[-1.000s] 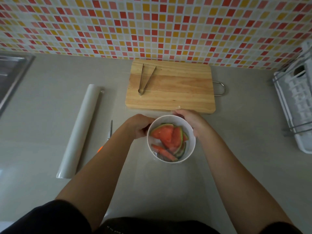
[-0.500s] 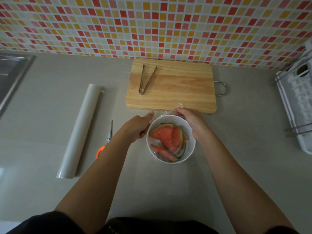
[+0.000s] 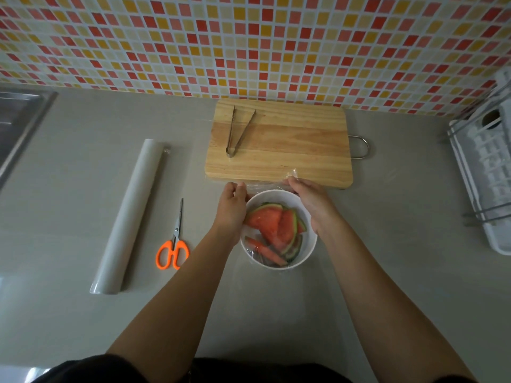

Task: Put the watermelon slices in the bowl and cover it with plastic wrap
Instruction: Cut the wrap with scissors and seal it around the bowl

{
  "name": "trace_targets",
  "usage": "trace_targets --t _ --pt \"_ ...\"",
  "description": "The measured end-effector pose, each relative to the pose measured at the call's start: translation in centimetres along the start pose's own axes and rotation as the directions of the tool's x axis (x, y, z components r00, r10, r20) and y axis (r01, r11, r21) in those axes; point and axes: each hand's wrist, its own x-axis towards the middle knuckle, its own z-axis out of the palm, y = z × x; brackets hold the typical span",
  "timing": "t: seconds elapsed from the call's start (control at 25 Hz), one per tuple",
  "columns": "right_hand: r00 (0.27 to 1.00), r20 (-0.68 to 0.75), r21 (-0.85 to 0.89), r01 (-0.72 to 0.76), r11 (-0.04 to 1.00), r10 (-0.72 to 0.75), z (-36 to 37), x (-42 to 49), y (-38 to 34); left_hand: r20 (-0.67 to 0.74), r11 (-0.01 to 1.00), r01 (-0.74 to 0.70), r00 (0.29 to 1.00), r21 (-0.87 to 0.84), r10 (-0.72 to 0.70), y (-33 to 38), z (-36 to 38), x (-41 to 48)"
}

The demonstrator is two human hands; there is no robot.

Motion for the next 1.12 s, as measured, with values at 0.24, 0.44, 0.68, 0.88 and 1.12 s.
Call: trace_targets --t 0.24,0.44,0.68,0.88,1.12 --pt "0.997 -0.020 0.022 -0.070 0.997 0.070 0.0 -0.1 -0.2 -0.010 0.987 0.014 1.000 -0.158 -0.016 -0.4 -0.1 0.4" --pt "0.982 0.046 0.145 -0.186 0.972 0.181 0.1 -0.1 -0.5 0.205 0.904 0.278 0.954 -0.324 -0.219 0.8 -0.9 0.6" --pt "0.975 0.058 0.185 -0.224 0.957 0.217 -0.1 -0.4 -0.9 0.236 0.972 0.222 0.951 -0.077 -0.199 1.5 -1.3 0.3" --pt "0.984 0.043 0.146 -0.180 0.973 0.175 0.0 -0.4 -0.8 0.241 0.952 0.292 0.921 0.088 -0.305 2.1 -1.4 0.9" --pt "0.994 0.039 0.112 -0.104 0.988 0.100 0.2 0.3 0.2 0.111 0.994 0.079 0.990 0.074 -0.086 1.7 0.0 0.3"
